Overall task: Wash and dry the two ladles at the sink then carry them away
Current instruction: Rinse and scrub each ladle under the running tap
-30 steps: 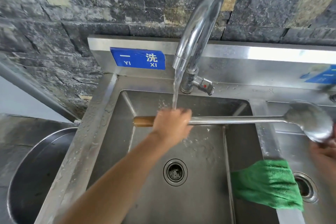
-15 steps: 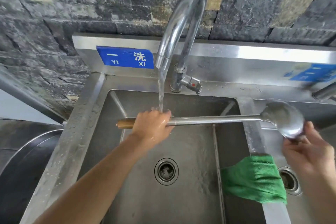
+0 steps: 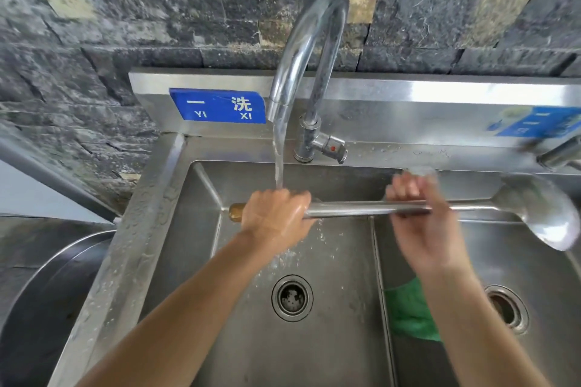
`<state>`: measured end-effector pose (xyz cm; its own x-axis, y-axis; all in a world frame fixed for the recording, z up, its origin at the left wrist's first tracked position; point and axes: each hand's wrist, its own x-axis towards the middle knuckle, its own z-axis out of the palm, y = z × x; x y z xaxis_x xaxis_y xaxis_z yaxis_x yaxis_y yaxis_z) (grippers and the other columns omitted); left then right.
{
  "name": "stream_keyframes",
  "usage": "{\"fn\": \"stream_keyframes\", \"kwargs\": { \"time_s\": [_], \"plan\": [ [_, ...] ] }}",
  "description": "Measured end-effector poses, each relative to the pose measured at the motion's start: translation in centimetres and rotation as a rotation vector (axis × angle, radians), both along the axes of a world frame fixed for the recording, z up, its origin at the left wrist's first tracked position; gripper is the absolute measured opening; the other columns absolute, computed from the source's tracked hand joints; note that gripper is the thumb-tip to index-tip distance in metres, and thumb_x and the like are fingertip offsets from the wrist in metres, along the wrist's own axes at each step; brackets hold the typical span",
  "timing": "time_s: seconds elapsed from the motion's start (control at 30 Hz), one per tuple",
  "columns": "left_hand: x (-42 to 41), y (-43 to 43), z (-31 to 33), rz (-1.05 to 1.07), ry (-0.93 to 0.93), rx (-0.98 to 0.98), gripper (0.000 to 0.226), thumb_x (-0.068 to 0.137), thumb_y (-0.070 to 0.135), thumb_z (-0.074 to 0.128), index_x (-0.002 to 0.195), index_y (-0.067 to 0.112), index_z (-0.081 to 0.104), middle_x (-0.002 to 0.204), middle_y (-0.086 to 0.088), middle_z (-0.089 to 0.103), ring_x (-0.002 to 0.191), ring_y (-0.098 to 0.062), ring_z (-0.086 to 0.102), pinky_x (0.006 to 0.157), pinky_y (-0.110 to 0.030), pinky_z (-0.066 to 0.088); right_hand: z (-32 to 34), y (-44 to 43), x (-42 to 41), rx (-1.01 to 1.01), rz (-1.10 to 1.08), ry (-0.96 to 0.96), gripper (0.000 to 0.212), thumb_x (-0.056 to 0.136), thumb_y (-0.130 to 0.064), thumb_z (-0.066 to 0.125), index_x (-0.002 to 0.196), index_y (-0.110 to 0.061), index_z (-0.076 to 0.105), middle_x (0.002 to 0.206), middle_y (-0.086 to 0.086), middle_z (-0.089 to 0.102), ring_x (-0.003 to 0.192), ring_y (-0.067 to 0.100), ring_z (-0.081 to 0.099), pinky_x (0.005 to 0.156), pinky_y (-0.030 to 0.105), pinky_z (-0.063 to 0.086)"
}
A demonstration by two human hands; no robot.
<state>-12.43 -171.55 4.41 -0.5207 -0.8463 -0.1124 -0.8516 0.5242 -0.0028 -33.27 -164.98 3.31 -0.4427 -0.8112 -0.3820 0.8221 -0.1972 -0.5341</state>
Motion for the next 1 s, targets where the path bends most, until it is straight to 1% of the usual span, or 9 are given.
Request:
{"fn": "stream_keyframes", "kwargs": {
  "time_s": [0.07, 0.2, 0.37, 0.5, 0.57, 0.67, 0.73, 0.87, 1.0],
  "plan": [
    [-0.6, 0.1, 0.6, -0.012, 0.015, -0.020, 0.031, 0.095, 0.056, 0.050, 0.105, 0.026, 0.056, 0.068, 0.009, 0.043, 0.066, -0.017, 0.051, 0.061, -0.030, 0.040, 0.4, -1.3, 2.9, 0.101, 0.040, -0.045, 0.032, 0.108, -0.023, 0.048, 0.076, -0.017, 0.050, 0.065, -0.003, 0.043, 0.060, 0.014, 0.045, 0.072, 0.027, 0.043],
    [0.2, -0.2, 1.5, 0.004, 0.015, -0.032, 0.025, 0.095, 0.049, 0.053, 0.103, 0.025, 0.054, 0.078, 0.007, 0.053, 0.070, -0.020, 0.050, 0.065, -0.032, 0.041, 0.6, -1.8, 4.1, 0.096, -0.049, -0.199, 0.046, 0.109, -0.034, 0.046, 0.065, -0.020, 0.044, 0.050, -0.005, 0.031, 0.044, 0.015, 0.037, 0.063, 0.030, 0.042],
    [3.6, -0.9, 0.8, 0.147, 0.045, 0.050, 0.029, 0.087, 0.040, 0.064, 0.114, 0.029, 0.063, 0.092, 0.002, 0.065, 0.086, -0.022, 0.064, 0.079, -0.034, 0.051, 0.6, -1.4, 2.0, 0.098, -0.138, -0.128, 0.053, 0.110, -0.034, 0.043, 0.058, -0.023, 0.041, 0.048, -0.007, 0.028, 0.043, 0.014, 0.033, 0.061, 0.030, 0.041],
    [1.5, 0.9, 0.5, 0.011, 0.094, -0.018, 0.036, 0.090, 0.045, 0.061, 0.121, 0.026, 0.057, 0.094, 0.002, 0.065, 0.083, -0.021, 0.062, 0.071, -0.033, 0.048, 0.3, -1.2, 4.1, 0.115, -0.117, -0.132, 0.048, 0.110, -0.038, 0.045, 0.065, -0.022, 0.039, 0.048, -0.006, 0.029, 0.043, 0.014, 0.034, 0.062, 0.030, 0.043],
    [0.1, 1.8, 0.8, -0.008, 0.108, -0.029, 0.029, 0.092, 0.040, 0.059, 0.118, 0.027, 0.059, 0.091, 0.002, 0.066, 0.078, -0.021, 0.061, 0.067, -0.032, 0.043, 0.1, -1.4, 6.8, 0.115, -0.068, -0.166, 0.046, 0.108, -0.039, 0.047, 0.067, -0.022, 0.039, 0.049, -0.006, 0.031, 0.044, 0.013, 0.036, 0.063, 0.030, 0.043],
    [0.2, 2.1, 1.4, 0.043, 0.063, -0.021, 0.023, 0.086, 0.029, 0.057, 0.109, 0.025, 0.062, 0.101, -0.002, 0.071, 0.095, -0.030, 0.068, 0.074, -0.034, 0.048, -0.2, -2.0, 11.0, 0.095, 0.016, -0.259, 0.046, 0.107, -0.043, 0.050, 0.067, -0.021, 0.039, 0.050, -0.005, 0.033, 0.045, 0.013, 0.040, 0.065, 0.030, 0.042],
    [1.9, 2.0, 1.9, 0.075, 0.027, -0.004, 0.022, 0.087, 0.030, 0.054, 0.107, 0.027, 0.061, 0.103, -0.002, 0.069, 0.095, -0.029, 0.067, 0.077, -0.036, 0.047, -0.5, -2.4, 13.0, 0.090, 0.088, -0.281, 0.048, 0.107, -0.042, 0.049, 0.066, -0.020, 0.040, 0.051, -0.004, 0.037, 0.046, 0.014, 0.042, 0.067, 0.031, 0.043],
    [8.2, 1.6, 2.9, 0.159, -0.068, 0.008, 0.016, 0.091, 0.037, 0.050, 0.100, 0.027, 0.059, 0.081, 0.007, 0.058, 0.074, -0.016, 0.058, 0.069, -0.030, 0.046, -0.6, -3.7, 13.1, 0.081, 0.107, -0.336, 0.046, 0.108, -0.032, 0.051, 0.065, -0.018, 0.045, 0.052, -0.003, 0.041, 0.045, 0.014, 0.045, 0.068, 0.031, 0.044],
    [15.0, 2.3, 4.2, 0.311, -0.130, -0.050, 0.021, 0.084, 0.041, 0.052, 0.098, 0.028, 0.060, 0.094, 0.004, 0.068, 0.087, -0.023, 0.066, 0.072, -0.034, 0.047, -0.8, -5.5, 13.1, 0.168, 0.103, -0.397, 0.042, 0.107, -0.024, 0.050, 0.065, -0.018, 0.043, 0.048, -0.003, 0.039, 0.041, 0.013, 0.042, 0.064, 0.029, 0.042]
  ]
}}
